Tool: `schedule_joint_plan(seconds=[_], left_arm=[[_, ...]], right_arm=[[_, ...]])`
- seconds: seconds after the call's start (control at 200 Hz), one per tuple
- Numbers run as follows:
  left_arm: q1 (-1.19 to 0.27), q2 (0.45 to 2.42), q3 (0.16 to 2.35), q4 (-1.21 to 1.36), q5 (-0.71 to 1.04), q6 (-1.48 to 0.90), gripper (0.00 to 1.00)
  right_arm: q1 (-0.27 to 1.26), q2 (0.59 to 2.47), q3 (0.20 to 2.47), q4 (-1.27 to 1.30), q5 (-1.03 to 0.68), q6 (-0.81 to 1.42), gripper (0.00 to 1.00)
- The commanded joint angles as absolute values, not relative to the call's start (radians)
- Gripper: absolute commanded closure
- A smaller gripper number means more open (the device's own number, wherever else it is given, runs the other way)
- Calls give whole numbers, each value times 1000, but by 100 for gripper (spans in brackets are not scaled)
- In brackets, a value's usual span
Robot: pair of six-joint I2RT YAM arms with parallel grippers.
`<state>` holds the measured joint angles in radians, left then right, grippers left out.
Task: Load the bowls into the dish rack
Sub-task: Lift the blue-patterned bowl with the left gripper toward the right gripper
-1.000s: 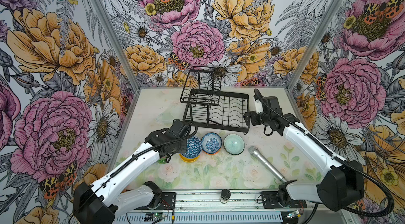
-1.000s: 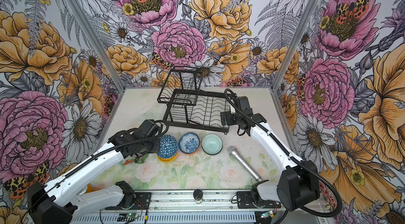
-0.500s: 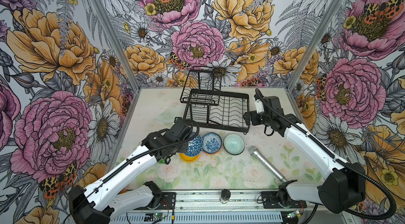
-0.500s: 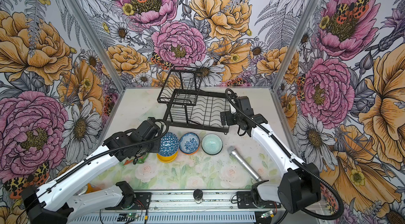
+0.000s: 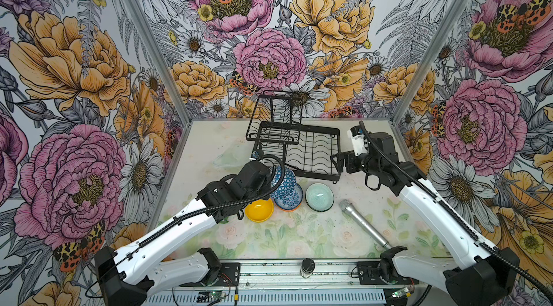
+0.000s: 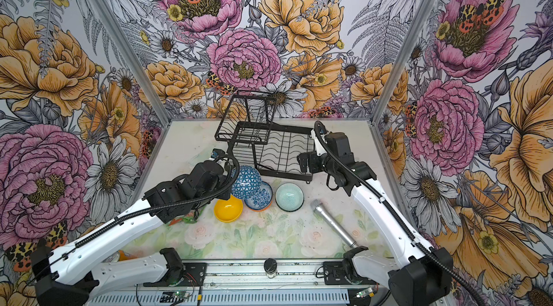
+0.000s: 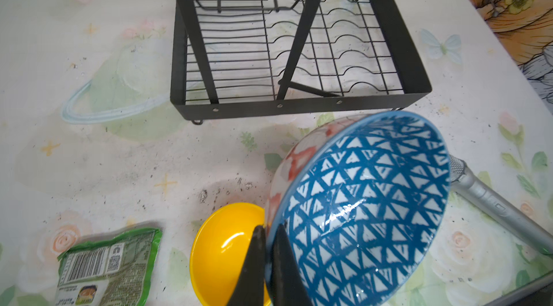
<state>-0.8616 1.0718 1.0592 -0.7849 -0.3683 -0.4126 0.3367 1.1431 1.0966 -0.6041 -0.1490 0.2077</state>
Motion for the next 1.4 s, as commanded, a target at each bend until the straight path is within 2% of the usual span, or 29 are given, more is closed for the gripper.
schedule_joint_plan(seconds=[0.0,0.455,0.64,0.866,1.046,1.206,1.396], left_arm=[[-883,1093,1132,-585,-397,-332,100],[-886,1305,1333,-388,-333,-149,100],[-856,1383,1395,-338,-264,-124,100],[-839,1447,1461,-298,-218,-112,100],[-838,1473,1491,-284,-216,-106,100],[-836,1481,1491,-278,-177,-108,100],[-836,1480,1473,-259,-159,-113,100]], right_arm=[[355,1101,1145,-635,-178,243,1],[439,1057,1277,-656,-121,227,1],[450,1113,1334,-657,-148,213,2],[480,1200,1345,-628,-70,237,7],[485,1227,1337,-591,-11,260,21],[485,1234,1320,-567,34,276,48],[485,1246,1308,-556,42,285,67]])
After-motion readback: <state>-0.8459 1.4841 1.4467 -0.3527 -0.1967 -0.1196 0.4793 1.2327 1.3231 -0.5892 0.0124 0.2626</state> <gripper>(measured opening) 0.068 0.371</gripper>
